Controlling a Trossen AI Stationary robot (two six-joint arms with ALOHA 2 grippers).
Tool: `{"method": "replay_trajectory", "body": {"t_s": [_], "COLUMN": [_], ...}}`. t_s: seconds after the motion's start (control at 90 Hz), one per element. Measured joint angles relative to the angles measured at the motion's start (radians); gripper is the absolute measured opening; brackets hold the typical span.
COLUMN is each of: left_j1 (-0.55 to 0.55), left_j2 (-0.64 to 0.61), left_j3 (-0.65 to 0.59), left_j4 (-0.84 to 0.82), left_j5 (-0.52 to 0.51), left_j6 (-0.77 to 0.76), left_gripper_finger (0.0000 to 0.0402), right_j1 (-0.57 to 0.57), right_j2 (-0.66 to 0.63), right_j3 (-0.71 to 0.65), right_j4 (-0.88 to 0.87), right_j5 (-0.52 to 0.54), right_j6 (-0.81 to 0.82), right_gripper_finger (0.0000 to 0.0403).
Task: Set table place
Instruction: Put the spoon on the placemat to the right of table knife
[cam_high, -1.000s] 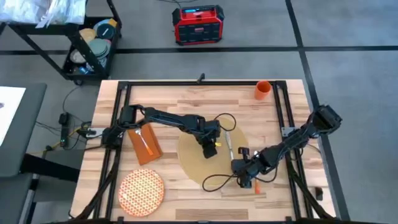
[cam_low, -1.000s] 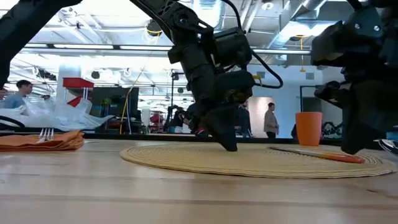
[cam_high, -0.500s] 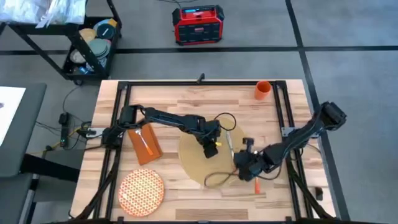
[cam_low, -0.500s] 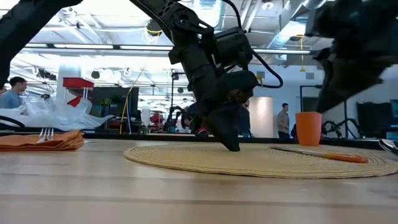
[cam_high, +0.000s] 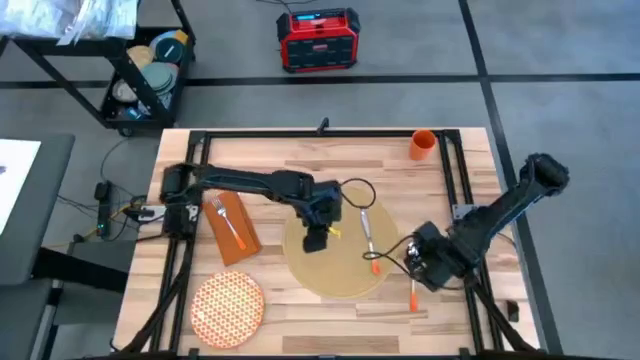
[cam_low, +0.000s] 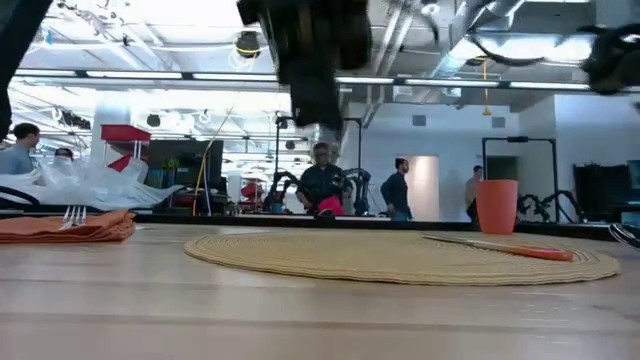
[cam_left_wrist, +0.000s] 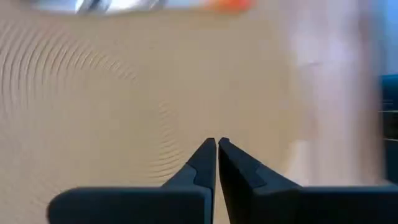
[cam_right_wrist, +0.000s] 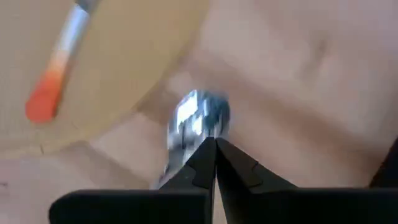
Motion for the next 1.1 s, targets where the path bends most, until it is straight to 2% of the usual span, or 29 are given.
{"method": "replay_trajectory", "body": {"t_s": [0.111,0.156,0.244,0.322,0.467,0.678,0.822,1.1], "left_j1": [0.024,0.039,0.075,0.105,0.146,0.184,0.2,0.225], "left_j2": [-0.052,-0.072,-0.105,-0.117,-0.148,-0.164,-0.164,-0.164], "left_j3": [-0.028,-0.051,-0.1,-0.152,-0.242,-0.303,-0.305,-0.305], "left_j4": [-0.01,-0.01,-0.004,-0.009,-0.008,-0.008,0.002,-0.008], "left_j5": [0.069,0.094,0.165,0.239,0.308,0.316,0.316,0.315], "left_j6": [0.049,0.06,0.067,0.08,0.089,0.135,0.154,0.184], "left_gripper_finger": [0.0,0.0,0.0,0.0,0.0,0.0,0.0,0.0], "right_j1": [0.105,0.125,0.114,0.087,0.003,-0.089,-0.115,-0.146], "right_j2": [0.04,0.056,0.087,0.112,0.138,0.181,0.231,0.272], "right_j3": [0.0,-0.001,-0.001,-0.001,-0.001,-0.001,-0.001,0.022], "right_j4": [0.045,0.062,0.112,0.125,0.16,0.182,0.194,0.204], "right_j5": [-0.014,-0.035,-0.122,-0.129,-0.115,-0.128,-0.16,-0.197], "right_j6": [0.256,0.298,0.307,0.3,0.286,0.23,0.218,0.176], "right_gripper_finger": [0.0035,0.005,0.008,0.0107,0.0152,0.0184,0.0164,0.0022]}}
